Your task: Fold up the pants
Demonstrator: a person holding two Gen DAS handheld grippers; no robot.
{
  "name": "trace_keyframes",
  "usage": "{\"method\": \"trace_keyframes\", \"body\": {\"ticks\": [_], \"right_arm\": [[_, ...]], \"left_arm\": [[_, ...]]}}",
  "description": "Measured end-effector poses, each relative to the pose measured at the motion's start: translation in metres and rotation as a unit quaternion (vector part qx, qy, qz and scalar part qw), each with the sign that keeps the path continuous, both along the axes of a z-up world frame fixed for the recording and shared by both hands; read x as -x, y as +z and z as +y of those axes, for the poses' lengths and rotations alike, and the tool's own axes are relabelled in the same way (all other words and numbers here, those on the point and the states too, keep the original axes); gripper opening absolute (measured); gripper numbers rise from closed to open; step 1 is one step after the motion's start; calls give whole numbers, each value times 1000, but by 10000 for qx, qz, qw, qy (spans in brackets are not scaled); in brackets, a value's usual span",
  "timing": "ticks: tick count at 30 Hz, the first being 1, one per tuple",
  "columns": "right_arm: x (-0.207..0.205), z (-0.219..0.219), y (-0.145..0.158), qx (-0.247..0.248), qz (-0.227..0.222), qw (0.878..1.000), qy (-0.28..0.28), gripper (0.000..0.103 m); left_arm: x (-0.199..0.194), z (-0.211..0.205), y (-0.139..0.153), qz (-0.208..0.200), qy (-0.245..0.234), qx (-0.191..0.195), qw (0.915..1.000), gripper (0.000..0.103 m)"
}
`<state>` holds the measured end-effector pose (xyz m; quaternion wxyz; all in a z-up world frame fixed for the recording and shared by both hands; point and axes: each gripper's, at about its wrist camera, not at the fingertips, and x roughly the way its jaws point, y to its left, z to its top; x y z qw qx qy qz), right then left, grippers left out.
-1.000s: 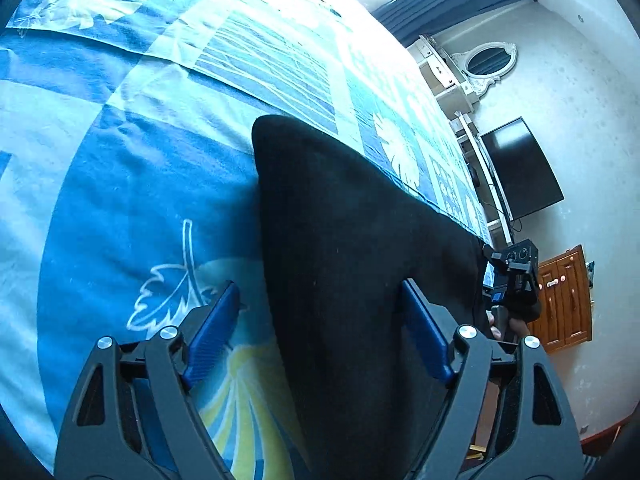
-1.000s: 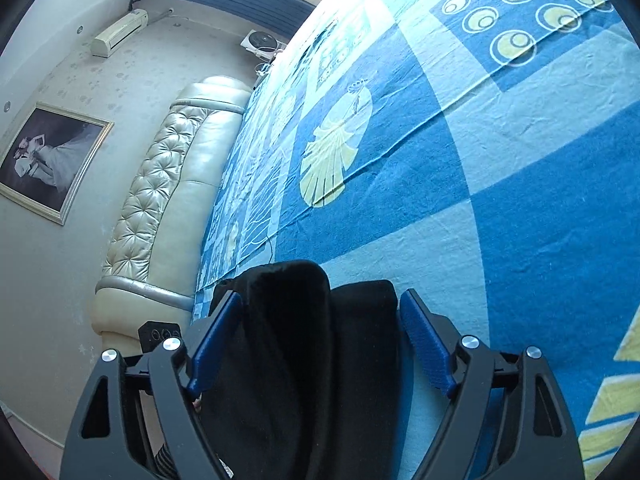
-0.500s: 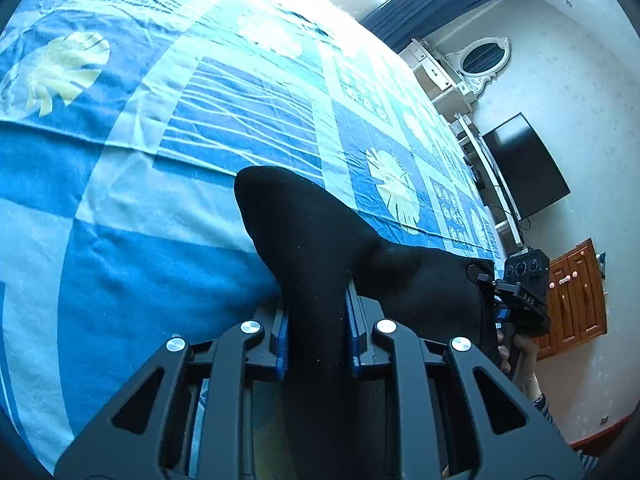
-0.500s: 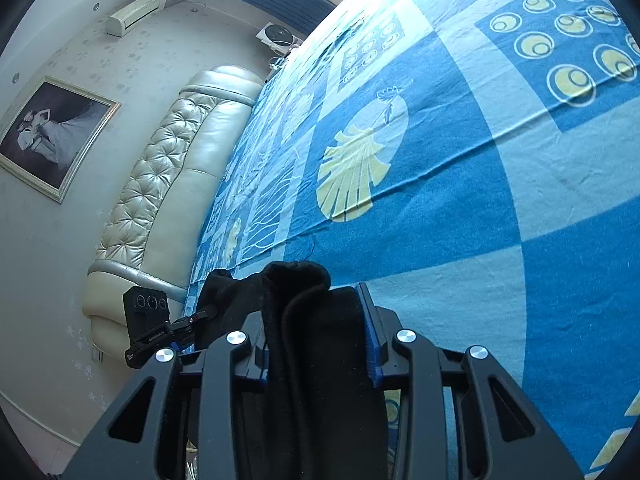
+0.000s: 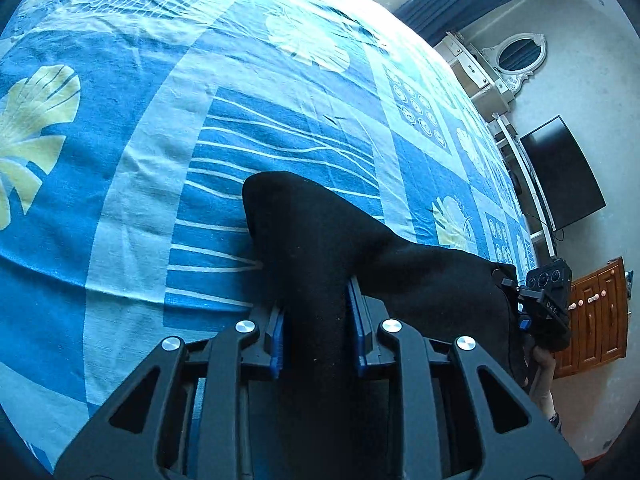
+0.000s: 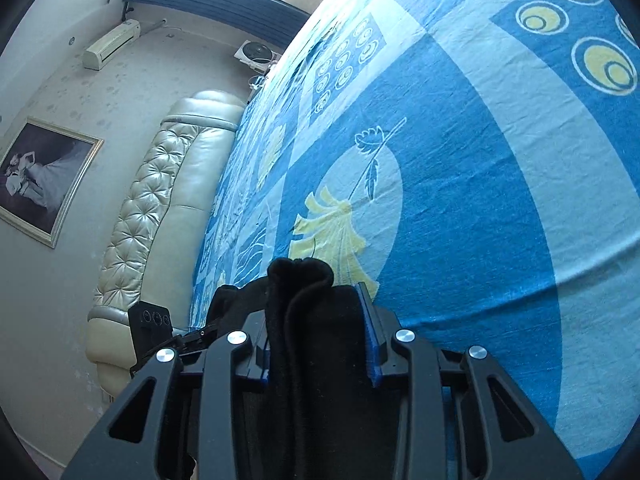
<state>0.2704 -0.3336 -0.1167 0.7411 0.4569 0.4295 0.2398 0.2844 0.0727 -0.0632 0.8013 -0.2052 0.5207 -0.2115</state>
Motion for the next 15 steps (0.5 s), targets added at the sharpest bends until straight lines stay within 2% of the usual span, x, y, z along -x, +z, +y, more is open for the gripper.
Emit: {"method": "trace_keyframes", "body": {"ticks": [7, 8, 10, 13, 15], "right_arm": [[1, 1, 4, 17, -41, 10000, 23, 37], [2, 2, 7, 17, -66, 10000, 26, 41], [4, 4, 14, 33, -67, 10000, 57, 50], [23, 1, 25, 58, -112, 9999, 116, 72], [41, -2, 29, 132, -117, 9998, 126, 78]], "left_arm": [[1, 4, -3, -45, 23, 163, 9999, 28], [3, 5, -2, -48, 20, 176, 9998, 32], [8, 10, 0, -60, 55, 314, 9995, 46], [27, 23, 1, -35, 107, 576, 9983, 64], [46, 30, 2, -24, 122, 716, 9974, 65]]}}
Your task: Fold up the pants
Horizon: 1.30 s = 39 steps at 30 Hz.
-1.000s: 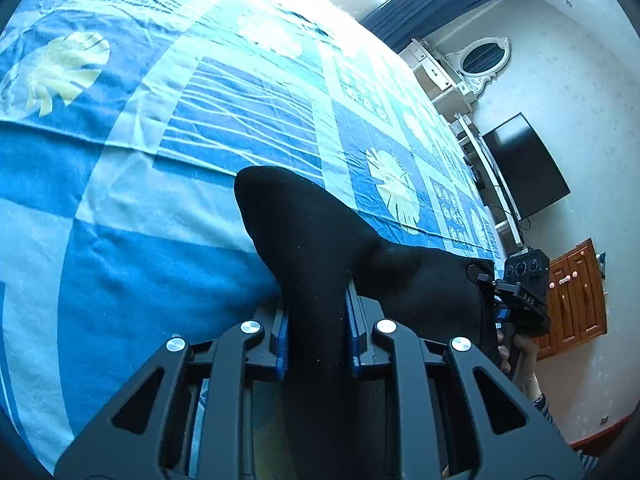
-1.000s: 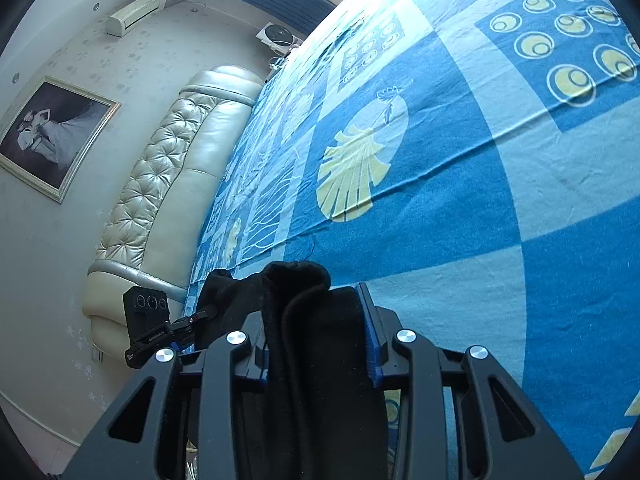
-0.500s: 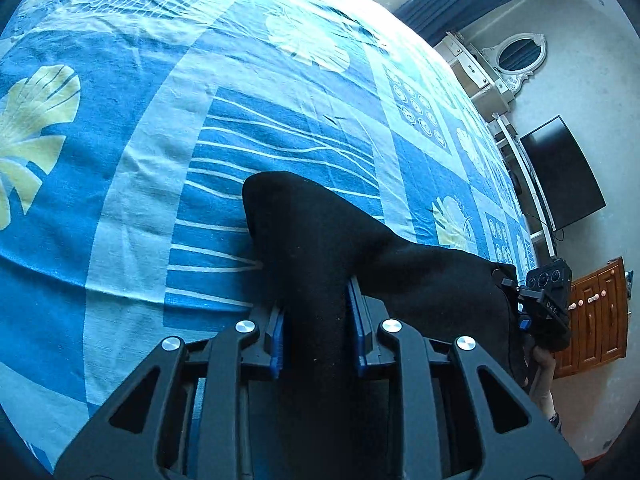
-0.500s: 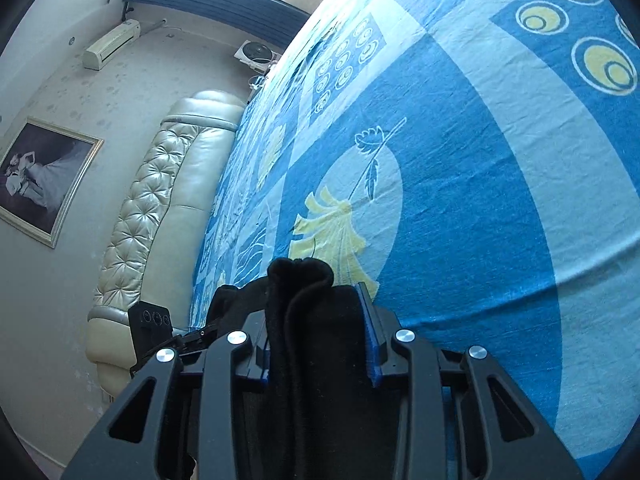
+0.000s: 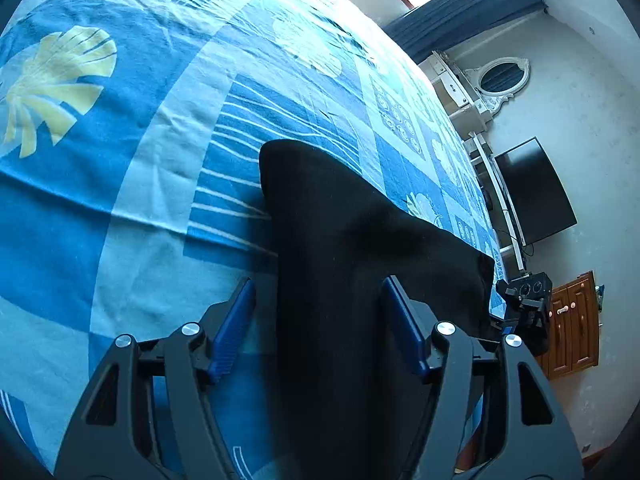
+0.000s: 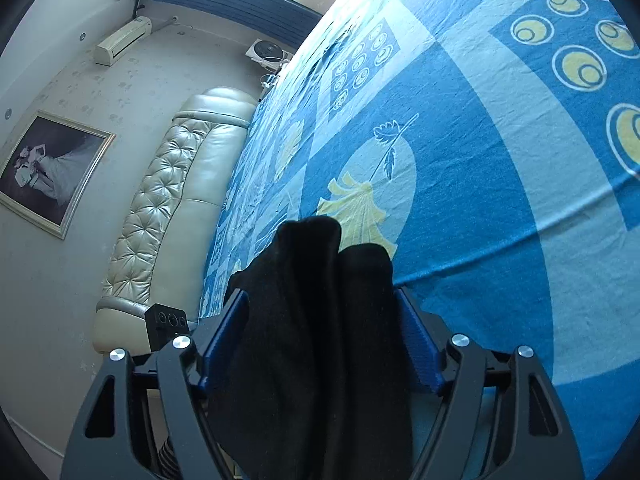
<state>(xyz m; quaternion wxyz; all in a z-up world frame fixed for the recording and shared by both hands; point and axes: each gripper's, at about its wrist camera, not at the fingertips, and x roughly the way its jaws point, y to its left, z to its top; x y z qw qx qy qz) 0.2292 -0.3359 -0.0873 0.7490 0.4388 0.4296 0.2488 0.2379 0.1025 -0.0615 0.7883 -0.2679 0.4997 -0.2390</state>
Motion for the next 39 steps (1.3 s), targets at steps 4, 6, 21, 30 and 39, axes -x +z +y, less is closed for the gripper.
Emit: {"method": "trace_keyframes", "body": {"ticks": [4, 6, 21, 30, 39], "right_arm": [[39, -8, -3, -36, 115, 9999, -13, 79], [55, -8, -6, -92, 163, 9998, -43, 79], [76, 23, 2, 93, 178, 9996, 191, 36], [111, 29, -1, -37, 236, 9993, 287, 35], [113, 24, -23, -357, 295, 9987, 215, 35]], "left_arm": [[44, 8, -3, 58, 16, 243, 9997, 68], [63, 9, -6, 172, 9, 507, 9986, 68], [105, -19, 2, 133, 95, 335, 9993, 35], [128, -13, 5, 187, 30, 223, 9996, 36], [127, -11, -7, 79, 86, 290, 9995, 37]]}}
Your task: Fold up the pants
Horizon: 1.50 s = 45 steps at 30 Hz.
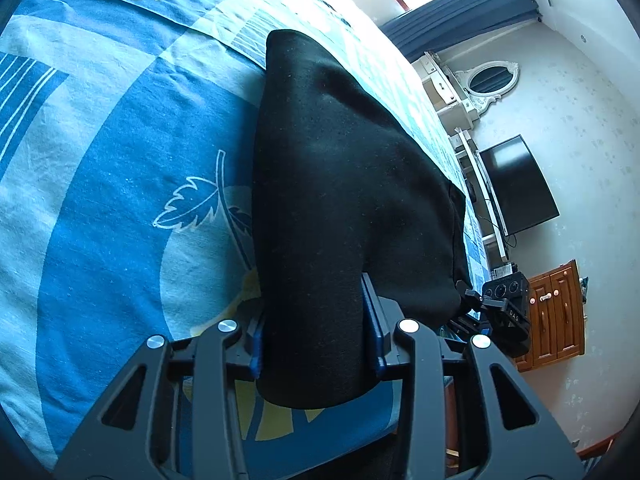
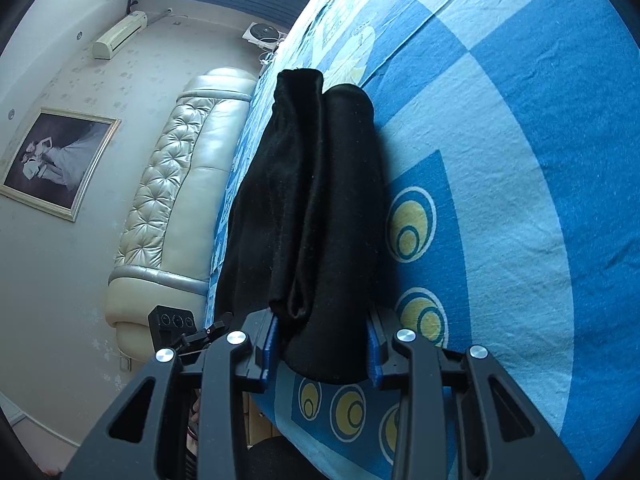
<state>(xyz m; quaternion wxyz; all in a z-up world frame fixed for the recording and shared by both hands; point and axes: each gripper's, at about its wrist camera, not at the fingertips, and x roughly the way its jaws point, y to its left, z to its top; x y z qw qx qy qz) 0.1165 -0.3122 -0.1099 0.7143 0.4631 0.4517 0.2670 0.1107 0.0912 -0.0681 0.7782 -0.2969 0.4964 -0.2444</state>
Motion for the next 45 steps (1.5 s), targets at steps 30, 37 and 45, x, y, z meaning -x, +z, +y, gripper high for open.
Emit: {"method": "trace_keyframes", "body": {"ticks": [30, 37, 45], "right_arm": [[24, -6, 11, -107, -165, 9997, -163, 68], [56, 22, 43, 1861, -278, 9820, -177, 79], [88, 59, 64, 3502, -569, 9332, -575, 80]], "left_arm": [[38, -23, 21, -402, 157, -937, 9947, 83], [75, -47, 45, -866, 725, -2497, 9617, 93], [105, -50, 51, -912, 1124, -2766, 9500, 93]]}}
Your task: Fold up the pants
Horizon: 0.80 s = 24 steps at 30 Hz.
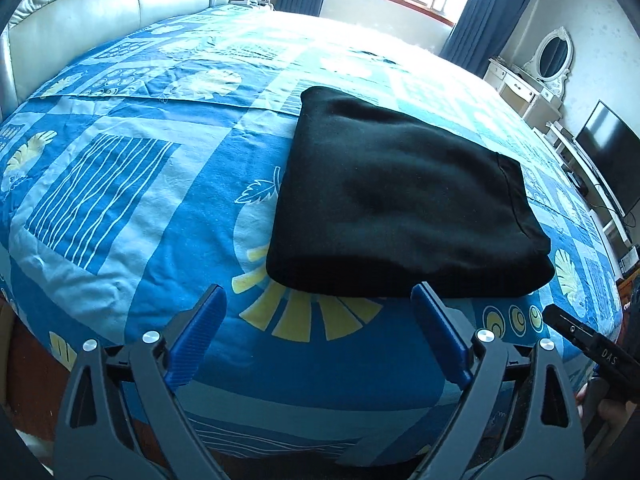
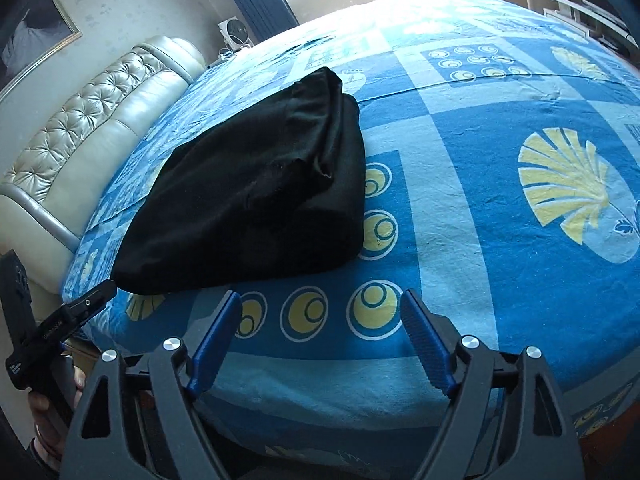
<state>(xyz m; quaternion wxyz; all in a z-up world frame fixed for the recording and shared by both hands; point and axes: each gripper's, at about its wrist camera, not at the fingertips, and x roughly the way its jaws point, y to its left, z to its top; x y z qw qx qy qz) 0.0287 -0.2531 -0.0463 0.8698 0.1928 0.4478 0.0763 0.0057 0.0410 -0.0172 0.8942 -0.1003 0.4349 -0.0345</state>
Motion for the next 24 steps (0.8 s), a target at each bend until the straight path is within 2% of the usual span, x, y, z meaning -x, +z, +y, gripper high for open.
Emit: {"method": "trace_keyframes", "body": {"ticks": [5, 11, 16, 24], "right_arm": [[5, 14, 7, 327, -195, 9991, -167, 80], [15, 27, 8, 755, -472, 9957, -259, 80], [19, 28, 11, 899, -535, 9939, -348, 80], [18, 28, 8, 965, -435, 9937, -379, 80]], "left_arm": [[16, -14, 3, -256, -149, -402, 9988, 93], [29, -22, 8, -577, -393, -437, 9966, 94], [33, -28, 7, -664, -387, -506, 9958, 94], [32, -30, 3, -582, -296, -683, 9955, 94]]}}
